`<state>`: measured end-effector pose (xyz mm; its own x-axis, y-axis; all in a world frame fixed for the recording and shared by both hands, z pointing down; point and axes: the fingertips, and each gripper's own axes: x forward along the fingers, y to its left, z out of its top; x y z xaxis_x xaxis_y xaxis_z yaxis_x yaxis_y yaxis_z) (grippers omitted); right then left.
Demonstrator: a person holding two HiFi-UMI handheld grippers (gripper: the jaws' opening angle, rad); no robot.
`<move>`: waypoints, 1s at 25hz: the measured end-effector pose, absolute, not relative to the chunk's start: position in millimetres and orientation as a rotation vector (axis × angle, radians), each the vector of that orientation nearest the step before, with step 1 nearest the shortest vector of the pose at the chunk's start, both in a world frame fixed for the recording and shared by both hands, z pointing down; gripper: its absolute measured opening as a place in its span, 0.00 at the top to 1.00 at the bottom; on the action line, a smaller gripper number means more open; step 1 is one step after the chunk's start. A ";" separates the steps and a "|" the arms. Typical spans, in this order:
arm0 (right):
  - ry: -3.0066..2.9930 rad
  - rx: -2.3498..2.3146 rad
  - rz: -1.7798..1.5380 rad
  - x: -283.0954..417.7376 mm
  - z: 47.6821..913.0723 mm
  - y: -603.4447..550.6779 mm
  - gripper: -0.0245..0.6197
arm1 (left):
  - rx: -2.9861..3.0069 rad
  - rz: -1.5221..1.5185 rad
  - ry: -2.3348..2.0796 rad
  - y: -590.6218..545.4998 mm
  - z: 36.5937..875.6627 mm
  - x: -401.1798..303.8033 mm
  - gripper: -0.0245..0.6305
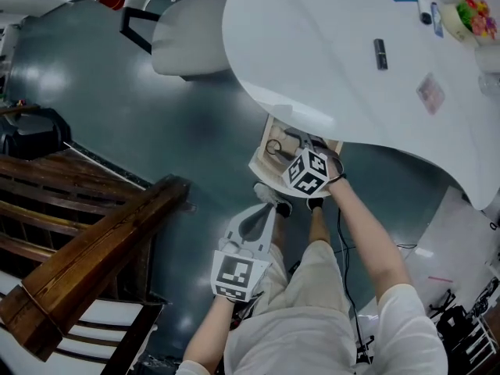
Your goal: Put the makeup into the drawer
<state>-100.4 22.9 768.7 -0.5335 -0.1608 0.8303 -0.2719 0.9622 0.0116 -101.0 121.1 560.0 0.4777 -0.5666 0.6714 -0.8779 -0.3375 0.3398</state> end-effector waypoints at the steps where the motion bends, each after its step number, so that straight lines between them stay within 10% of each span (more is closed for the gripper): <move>1: -2.166 0.321 0.112 -100.2 755.7 23.0 0.59 | 2.038 0.574 -1.199 120.9 553.3 -99.2 0.95; 25: -2.432 0.501 0.135 -0.3 461.3 47.4 0.72 | 2.120 0.314 -1.411 94.7 380.0 -15.3 0.95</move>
<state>-0.3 47.4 461.3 -0.7202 -0.3204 0.6153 -0.3866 0.9218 0.0276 -15.3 94.7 380.0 0.4160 -0.7689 0.4854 -0.9023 -0.2826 0.3256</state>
